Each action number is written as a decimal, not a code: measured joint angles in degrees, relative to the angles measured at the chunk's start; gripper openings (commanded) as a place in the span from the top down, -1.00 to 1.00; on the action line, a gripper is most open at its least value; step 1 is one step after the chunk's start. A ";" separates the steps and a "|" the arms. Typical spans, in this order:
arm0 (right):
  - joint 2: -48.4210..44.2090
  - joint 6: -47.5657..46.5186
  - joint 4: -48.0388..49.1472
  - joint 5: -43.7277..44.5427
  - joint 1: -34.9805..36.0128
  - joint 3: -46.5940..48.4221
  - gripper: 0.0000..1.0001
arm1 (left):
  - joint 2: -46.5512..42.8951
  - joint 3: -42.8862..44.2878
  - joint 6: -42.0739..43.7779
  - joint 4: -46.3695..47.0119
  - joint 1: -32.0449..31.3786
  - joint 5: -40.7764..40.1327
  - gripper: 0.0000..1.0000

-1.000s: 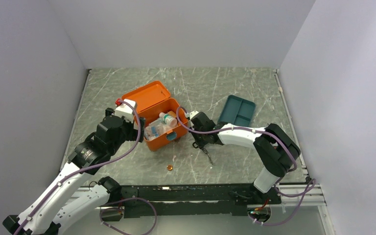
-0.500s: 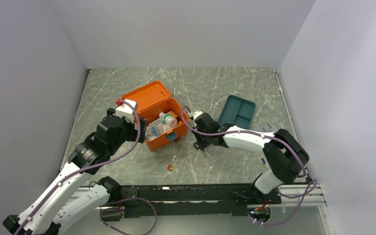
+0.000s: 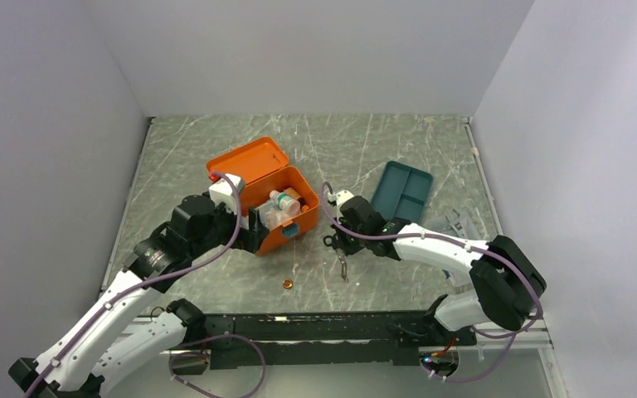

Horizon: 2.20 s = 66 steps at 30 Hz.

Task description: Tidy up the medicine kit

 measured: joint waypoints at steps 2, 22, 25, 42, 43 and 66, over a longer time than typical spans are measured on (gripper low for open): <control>-0.07 0.46 0.00 0.04 0.20 -0.13 0.93 | 0.52 -0.39 -1.07 0.04 0.00 2.05 -0.97; -1.44 13.31 -4.13 1.55 0.37 -2.23 0.02 | -1.95 -4.87 -8.46 1.16 0.00 15.56 -0.97; -3.34 15.37 -5.38 1.14 0.37 -4.31 0.00 | -2.73 -4.94 -8.52 1.18 0.00 16.00 -0.97; -11.91 30.77 0.90 -7.41 0.85 -15.87 -0.05 | -3.15 -6.73 -8.50 1.22 0.00 17.03 -0.97; -12.04 31.43 1.44 -7.69 0.85 -16.20 -0.04 | -3.21 -6.75 -8.50 1.22 0.00 17.03 -0.97; -10.95 38.47 2.10 -4.74 4.48 -16.31 0.20 | -4.76 -8.52 -8.31 1.22 0.00 17.20 -0.97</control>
